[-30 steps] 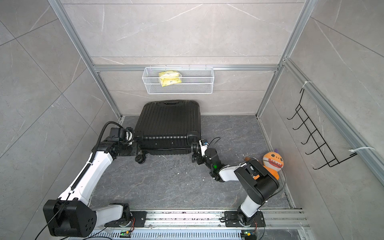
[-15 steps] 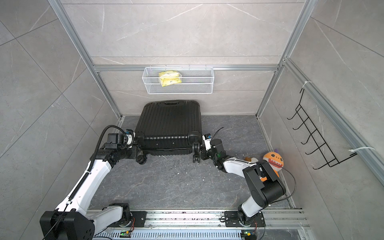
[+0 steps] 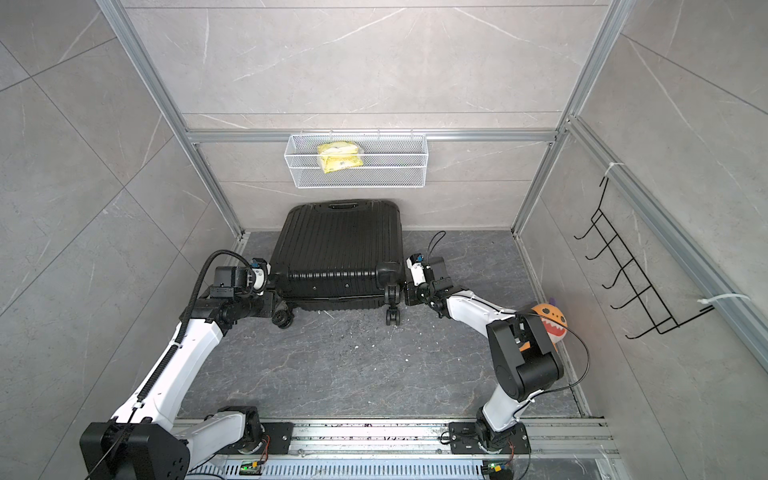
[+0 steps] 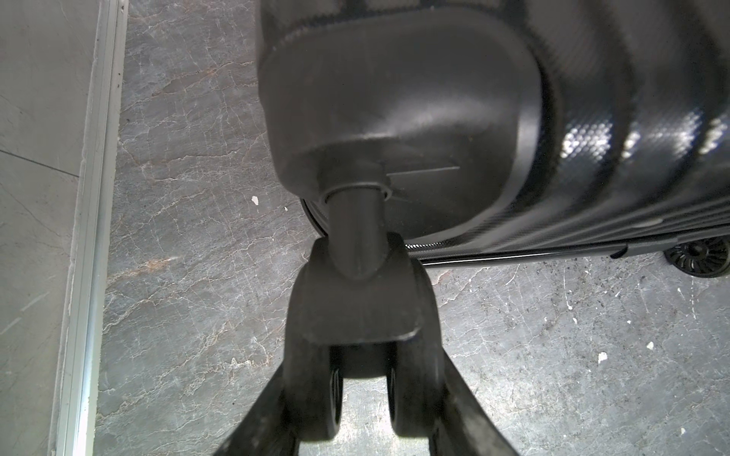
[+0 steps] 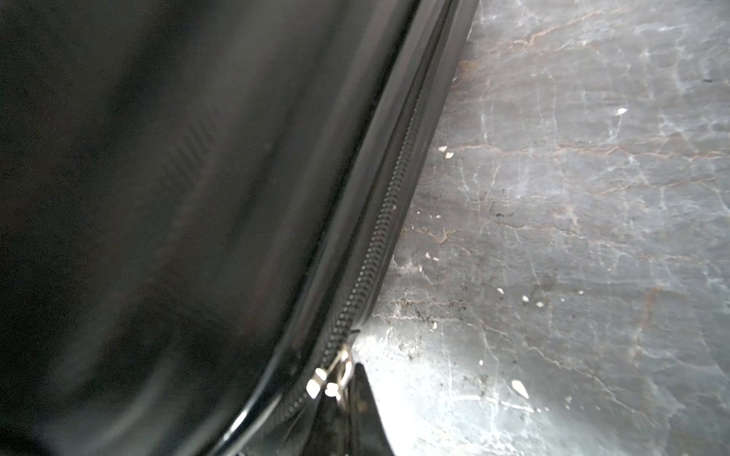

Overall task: Close the suitcase zippers
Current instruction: Zip the zipper on the suitcase.

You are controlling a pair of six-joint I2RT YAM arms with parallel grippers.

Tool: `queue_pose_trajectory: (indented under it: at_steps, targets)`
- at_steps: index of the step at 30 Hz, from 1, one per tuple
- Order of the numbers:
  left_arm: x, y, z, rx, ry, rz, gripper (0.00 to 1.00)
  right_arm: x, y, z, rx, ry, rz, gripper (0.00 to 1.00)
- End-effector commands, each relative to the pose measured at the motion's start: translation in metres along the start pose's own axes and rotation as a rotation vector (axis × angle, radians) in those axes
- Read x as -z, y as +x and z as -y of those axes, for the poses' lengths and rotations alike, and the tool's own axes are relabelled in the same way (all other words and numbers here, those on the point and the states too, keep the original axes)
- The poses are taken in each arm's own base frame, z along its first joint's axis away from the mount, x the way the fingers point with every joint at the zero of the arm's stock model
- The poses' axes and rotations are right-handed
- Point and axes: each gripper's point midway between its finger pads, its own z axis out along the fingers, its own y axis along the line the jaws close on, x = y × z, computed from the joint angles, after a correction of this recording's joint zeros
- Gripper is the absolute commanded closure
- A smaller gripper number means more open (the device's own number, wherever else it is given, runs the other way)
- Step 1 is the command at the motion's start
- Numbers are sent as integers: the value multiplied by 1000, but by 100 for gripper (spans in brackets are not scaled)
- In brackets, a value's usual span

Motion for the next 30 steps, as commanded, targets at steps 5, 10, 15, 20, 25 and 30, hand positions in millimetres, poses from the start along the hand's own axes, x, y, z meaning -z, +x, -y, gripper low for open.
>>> queue_pose_trajectory:
  at_steps: [5,10,15,20,25,30]
  targets:
    - [71,-54,-10,129,-55,163,55,2,-3,30,-30,73,-6,100]
    - [112,-77,37,182,45,222,49,1,-3,29,-28,66,-7,100]
    - [117,-84,70,104,-26,254,35,1,-1,27,-29,57,-12,100]
    - [110,-79,63,151,-73,233,32,3,0,27,-24,55,-16,100]
    - [111,-83,110,129,0,224,31,5,3,24,-21,48,-21,100]
    - [101,-81,204,72,145,212,31,4,2,25,-20,50,-19,100]
